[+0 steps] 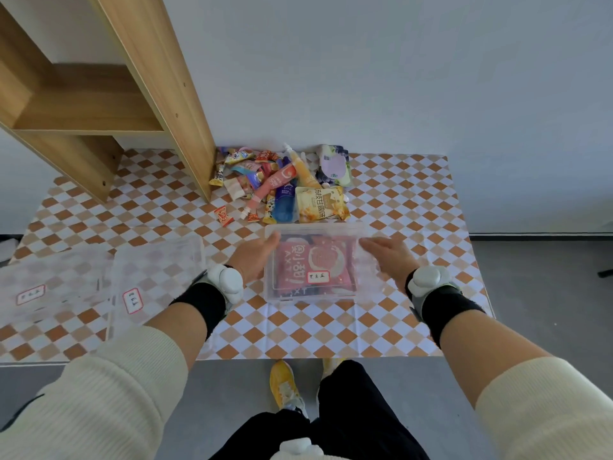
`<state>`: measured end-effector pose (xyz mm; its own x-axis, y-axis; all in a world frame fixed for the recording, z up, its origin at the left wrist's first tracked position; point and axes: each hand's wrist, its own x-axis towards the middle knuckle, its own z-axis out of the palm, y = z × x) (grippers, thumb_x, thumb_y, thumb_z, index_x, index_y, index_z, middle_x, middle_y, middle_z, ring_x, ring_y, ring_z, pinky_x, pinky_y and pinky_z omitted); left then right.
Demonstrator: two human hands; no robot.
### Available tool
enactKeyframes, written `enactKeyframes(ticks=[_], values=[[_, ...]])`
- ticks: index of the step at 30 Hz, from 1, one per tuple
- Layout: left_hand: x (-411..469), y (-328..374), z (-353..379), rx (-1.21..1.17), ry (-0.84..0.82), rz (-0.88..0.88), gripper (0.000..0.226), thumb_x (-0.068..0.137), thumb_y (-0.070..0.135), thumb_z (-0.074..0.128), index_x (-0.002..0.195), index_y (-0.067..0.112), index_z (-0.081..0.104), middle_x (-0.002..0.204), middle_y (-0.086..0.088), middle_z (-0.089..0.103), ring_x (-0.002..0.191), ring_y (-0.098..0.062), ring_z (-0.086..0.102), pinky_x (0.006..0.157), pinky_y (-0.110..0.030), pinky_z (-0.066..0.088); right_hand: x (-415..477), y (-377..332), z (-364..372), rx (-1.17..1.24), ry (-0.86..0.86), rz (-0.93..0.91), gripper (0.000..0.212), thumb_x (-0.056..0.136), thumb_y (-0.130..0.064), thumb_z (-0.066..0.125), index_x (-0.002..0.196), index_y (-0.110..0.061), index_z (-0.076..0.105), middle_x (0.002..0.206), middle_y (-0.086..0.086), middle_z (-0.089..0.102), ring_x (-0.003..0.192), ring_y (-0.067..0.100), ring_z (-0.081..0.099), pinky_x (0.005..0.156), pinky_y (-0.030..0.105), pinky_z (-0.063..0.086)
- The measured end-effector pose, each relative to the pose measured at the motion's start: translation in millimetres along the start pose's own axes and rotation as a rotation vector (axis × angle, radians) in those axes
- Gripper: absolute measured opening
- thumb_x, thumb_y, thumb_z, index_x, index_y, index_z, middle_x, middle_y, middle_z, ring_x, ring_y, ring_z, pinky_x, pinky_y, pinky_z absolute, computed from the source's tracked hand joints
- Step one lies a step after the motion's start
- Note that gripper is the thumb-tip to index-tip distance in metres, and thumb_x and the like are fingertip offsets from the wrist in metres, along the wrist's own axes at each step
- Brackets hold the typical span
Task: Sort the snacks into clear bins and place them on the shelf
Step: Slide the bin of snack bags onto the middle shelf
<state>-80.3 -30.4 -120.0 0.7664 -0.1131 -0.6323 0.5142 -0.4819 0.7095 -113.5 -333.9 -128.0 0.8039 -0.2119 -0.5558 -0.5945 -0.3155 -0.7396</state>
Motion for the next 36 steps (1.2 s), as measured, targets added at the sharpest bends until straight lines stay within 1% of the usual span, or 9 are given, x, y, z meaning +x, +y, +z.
enactKeyframes(ticks=[3, 5, 7, 9, 12, 17, 25, 31, 36], values=[[-4.1, -15.7, 12.3, 0.077, 0.003, 0.106, 0.061, 0.086, 0.062, 0.06, 0.134, 0.026, 0.058, 0.138, 0.0, 0.058, 0.124, -0.019, 0.054, 0.102, -0.035, 0.045, -9.7, 8.4, 12.2, -0.303, -0.103, -0.122, 0.062, 0.082, -0.064, 0.067, 0.138, -0.046, 0.051, 0.149, 0.004, 0.045, 0.129, 0.024, 0.048, 0.096, 0.032, 0.042], [-9.0, -25.5, 21.2, 0.143, -0.044, 0.188, 0.079, 0.082, 0.055, 0.071, 0.149, 0.027, 0.04, 0.15, 0.002, 0.045, 0.134, -0.016, 0.044, 0.109, -0.032, 0.037, -15.9, 15.0, 18.8, -0.469, -0.183, -0.131, 0.088, 0.073, -0.074, 0.068, 0.149, -0.054, 0.026, 0.159, 0.008, 0.021, 0.142, 0.033, 0.032, 0.107, 0.047, 0.035], [-13.0, -36.8, 33.1, 0.265, -0.087, 0.226, 0.106, 0.076, 0.055, 0.077, 0.158, 0.026, 0.015, 0.154, 0.0, 0.035, 0.138, -0.016, 0.037, 0.107, -0.025, 0.03, -21.0, 25.0, 24.4, -0.535, -0.224, -0.126, 0.107, 0.063, -0.079, 0.071, 0.148, -0.061, 0.008, 0.161, 0.006, 0.005, 0.145, 0.038, 0.026, 0.11, 0.052, 0.033], [-14.1, -46.0, 42.7, 0.349, -0.109, 0.246, 0.127, 0.07, 0.055, 0.082, 0.158, 0.026, -0.004, 0.155, -0.002, 0.033, 0.136, -0.018, 0.039, 0.1, -0.022, 0.029, -21.1, 35.0, 26.7, -0.576, -0.241, -0.155, 0.121, 0.059, -0.075, 0.078, 0.148, -0.061, -0.003, 0.158, 0.007, 0.003, 0.144, 0.042, 0.026, 0.11, 0.054, 0.035], [-16.8, -52.0, 48.4, 0.443, -0.085, 0.269, 0.138, 0.064, 0.054, 0.086, 0.156, 0.03, -0.014, 0.155, -0.008, 0.028, 0.136, -0.028, 0.038, 0.101, -0.027, 0.032, -17.1, 44.1, 26.6, -0.625, -0.244, -0.216, 0.132, 0.056, -0.065, 0.086, 0.146, -0.063, -0.011, 0.152, 0.009, 0.006, 0.138, 0.045, 0.032, 0.108, 0.054, 0.039], [-17.4, -53.1, 54.6, 0.604, -0.01, 0.223, 0.137, 0.068, 0.045, 0.087, 0.153, 0.035, -0.019, 0.145, -0.024, 0.021, 0.132, -0.044, 0.038, 0.108, -0.046, 0.038, -14.9, 50.8, 25.7, -0.651, -0.219, -0.269, 0.133, 0.06, -0.056, 0.09, 0.144, -0.065, -0.013, 0.146, 0.005, 0.01, 0.129, 0.044, 0.041, 0.104, 0.049, 0.042], [-14.5, -59.9, 61.2, 0.623, 0.078, 0.237, 0.129, 0.072, 0.048, 0.083, 0.153, 0.039, -0.017, 0.139, -0.022, 0.031, 0.123, -0.039, 0.048, 0.1, -0.041, 0.045, -26.7, 48.3, 35.8, -0.818, -0.071, -0.348, 0.125, 0.073, -0.039, 0.087, 0.156, -0.042, -0.006, 0.135, 0.021, 0.022, 0.097, 0.04, 0.06, 0.088, 0.047, 0.055], [-17.9, -56.5, 62.2, 0.567, 0.117, 0.223, 0.122, 0.074, 0.043, 0.083, 0.155, 0.042, -0.009, 0.135, -0.018, 0.037, 0.124, -0.036, 0.046, 0.103, -0.041, 0.042, -33.2, 32.9, 26.6, -0.848, -0.105, -0.321, 0.118, 0.077, -0.041, 0.083, 0.157, -0.041, -0.004, 0.135, 0.022, 0.027, 0.097, 0.04, 0.061, 0.089, 0.047, 0.055], [-30.5, -44.3, 48.0, 0.485, 0.161, 0.269, 0.112, 0.074, 0.041, 0.082, 0.156, 0.041, 0.006, 0.144, -0.013, 0.034, 0.132, -0.032, 0.039, 0.111, -0.043, 0.038, -38.1, 7.1, 17.0, -0.806, -0.163, -0.314, 0.122, 0.075, -0.024, 0.084, 0.154, -0.049, -0.006, 0.135, 0.02, 0.028, 0.09, 0.036, 0.061, 0.082, 0.043, 0.058]])
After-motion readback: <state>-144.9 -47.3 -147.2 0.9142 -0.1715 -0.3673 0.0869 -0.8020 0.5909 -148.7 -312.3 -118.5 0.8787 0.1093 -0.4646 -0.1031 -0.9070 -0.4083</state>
